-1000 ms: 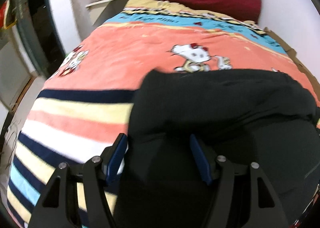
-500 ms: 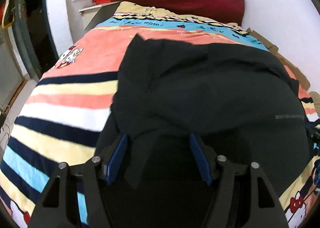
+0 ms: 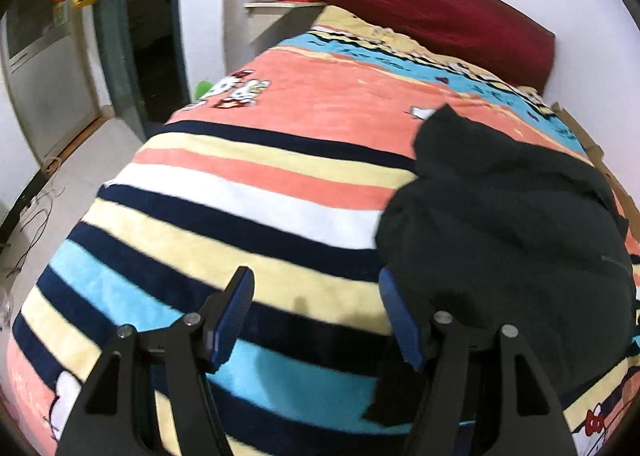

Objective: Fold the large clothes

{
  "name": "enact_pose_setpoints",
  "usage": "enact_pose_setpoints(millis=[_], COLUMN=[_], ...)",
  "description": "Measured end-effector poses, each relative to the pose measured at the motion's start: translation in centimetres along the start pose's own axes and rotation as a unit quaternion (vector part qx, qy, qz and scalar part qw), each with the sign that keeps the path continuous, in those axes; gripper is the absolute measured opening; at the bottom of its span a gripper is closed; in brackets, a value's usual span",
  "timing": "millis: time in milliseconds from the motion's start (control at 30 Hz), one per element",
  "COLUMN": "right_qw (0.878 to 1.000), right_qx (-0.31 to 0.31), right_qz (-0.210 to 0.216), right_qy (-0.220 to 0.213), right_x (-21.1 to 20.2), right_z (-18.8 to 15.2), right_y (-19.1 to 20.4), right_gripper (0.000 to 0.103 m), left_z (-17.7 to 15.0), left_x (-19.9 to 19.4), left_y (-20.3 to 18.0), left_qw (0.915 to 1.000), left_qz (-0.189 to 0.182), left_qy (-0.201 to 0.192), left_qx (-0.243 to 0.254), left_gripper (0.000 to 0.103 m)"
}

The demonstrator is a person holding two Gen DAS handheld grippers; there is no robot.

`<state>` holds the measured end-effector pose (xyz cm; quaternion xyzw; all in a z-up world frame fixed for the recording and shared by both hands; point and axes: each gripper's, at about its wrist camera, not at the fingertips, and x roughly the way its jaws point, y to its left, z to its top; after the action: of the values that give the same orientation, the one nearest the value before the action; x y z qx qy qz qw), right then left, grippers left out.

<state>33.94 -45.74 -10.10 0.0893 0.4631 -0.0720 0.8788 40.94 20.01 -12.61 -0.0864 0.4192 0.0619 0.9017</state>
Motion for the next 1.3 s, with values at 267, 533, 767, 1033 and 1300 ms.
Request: enact_pose_setpoints(millis=[267, 533, 767, 1033, 1300], right_qw=[0.999, 0.998, 0.996, 0.982, 0.955], right_qx=[0.007, -0.034, -0.012, 0.066, 0.095], right_qz=[0.030, 0.050, 0.079, 0.173, 0.242], right_qy=[-0.021, -0.029, -0.028, 0.043, 0.142], right_x=[-1.8, -2.6, -1.2, 4.8, 11.6], right_z=[-0.4, -0.9, 0.4, 2.3, 2.0], right_y=[0.2, 2.4, 3.3, 2.9, 3.4], right_gripper=[0.096, 0.101, 0.102, 0.103, 0.102], left_z=[-1.7, -2.1, -0.6, 0.6, -0.1], left_x=[-2.4, -2.5, -0.8, 5.1, 10.4], left_y=[1.3, 0.1, -2.1, -4.4, -4.2], left_qw=[0.9989, 0.9941, 0.9787, 0.9585, 0.9232], left_qz=[-0.039, -0.108, -0.202, -0.262, -0.333], left_qy=[-0.020, -0.002, 0.032, 0.104, 0.174], left_qx=[-0.017, -0.010, -0.017, -0.039, -0.080], left_gripper=[0.064, 0.064, 0.064, 0.064, 0.083])
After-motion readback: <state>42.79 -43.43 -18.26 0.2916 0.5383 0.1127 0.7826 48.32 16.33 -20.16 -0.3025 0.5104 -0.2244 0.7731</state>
